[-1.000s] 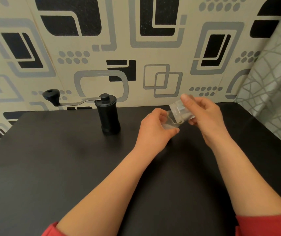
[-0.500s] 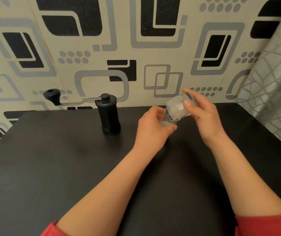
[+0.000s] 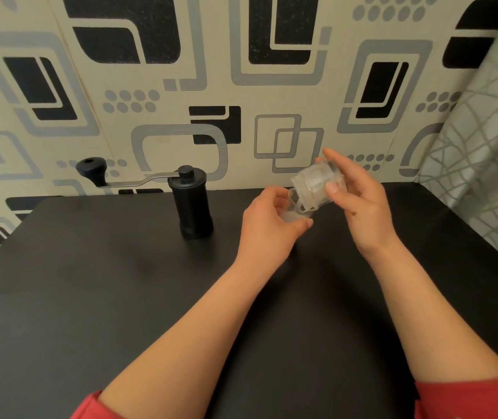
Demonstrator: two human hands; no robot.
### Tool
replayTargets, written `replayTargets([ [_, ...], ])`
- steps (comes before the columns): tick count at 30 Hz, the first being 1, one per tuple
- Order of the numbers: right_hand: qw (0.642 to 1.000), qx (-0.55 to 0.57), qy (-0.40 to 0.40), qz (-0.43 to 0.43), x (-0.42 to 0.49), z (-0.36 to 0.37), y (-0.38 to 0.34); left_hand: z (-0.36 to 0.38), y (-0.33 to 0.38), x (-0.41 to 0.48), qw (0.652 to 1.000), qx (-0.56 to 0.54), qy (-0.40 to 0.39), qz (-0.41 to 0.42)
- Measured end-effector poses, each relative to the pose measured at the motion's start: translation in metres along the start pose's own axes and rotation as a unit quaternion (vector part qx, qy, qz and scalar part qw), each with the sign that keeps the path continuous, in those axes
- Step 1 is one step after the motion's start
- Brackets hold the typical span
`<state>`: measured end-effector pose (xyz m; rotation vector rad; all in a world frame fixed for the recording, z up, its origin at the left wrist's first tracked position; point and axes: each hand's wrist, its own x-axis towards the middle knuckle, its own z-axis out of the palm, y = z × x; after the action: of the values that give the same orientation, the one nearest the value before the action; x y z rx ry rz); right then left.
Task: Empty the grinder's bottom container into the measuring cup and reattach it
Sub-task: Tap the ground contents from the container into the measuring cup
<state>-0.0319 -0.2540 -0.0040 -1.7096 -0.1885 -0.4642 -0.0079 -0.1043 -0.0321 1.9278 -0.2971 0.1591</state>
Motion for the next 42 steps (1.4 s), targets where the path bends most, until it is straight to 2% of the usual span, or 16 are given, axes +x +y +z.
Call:
replayTargets([
  [42, 0.976, -0.129, -0.019, -0.177, -0.002, -0.007, 0.008, -0.005, 0.006, -0.001, 1.0, -0.028, 0.002, 0.002],
])
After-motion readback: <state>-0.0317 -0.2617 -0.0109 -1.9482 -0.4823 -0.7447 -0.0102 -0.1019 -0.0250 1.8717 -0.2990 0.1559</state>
